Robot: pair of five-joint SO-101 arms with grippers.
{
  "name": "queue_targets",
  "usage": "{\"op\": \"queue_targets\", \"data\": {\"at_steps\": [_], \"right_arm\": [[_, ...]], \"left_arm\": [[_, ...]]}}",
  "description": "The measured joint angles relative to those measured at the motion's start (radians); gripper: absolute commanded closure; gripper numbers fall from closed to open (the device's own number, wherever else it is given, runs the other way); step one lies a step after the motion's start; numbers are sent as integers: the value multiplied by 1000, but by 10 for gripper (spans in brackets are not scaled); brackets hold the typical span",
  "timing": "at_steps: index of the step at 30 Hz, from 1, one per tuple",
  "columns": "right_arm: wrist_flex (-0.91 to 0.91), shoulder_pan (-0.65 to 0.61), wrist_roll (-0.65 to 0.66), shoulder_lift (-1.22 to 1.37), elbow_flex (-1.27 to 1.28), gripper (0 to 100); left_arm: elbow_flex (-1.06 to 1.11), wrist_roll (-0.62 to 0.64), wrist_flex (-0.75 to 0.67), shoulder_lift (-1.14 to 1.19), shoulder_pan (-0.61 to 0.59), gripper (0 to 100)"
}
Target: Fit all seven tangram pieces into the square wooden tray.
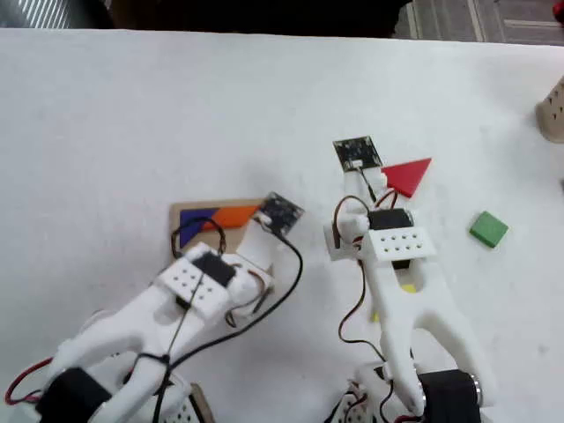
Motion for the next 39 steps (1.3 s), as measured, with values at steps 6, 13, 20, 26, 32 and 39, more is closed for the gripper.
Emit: {"op": "queue_targets", "data": {"at_steps": [6, 13, 20, 26, 32, 39], "right_arm": [[0, 0, 0, 0, 0, 981], [0, 0, 0, 0, 0, 981], [0, 0, 0, 0, 0, 981], [0, 0, 0, 0, 0, 981], [0, -2, 0, 0, 0, 981], [0, -12, 0, 0, 0, 981]], "left_arm": [[-158, 6, 34, 219, -54, 976], [-199, 8, 17, 252, -175, 976], [-215, 8, -23, 252, -285, 976], [-216, 8, -23, 180, -290, 976], [-54, 8, -60, -66, -124, 976], [9, 84, -193, -41, 11, 976]]}}
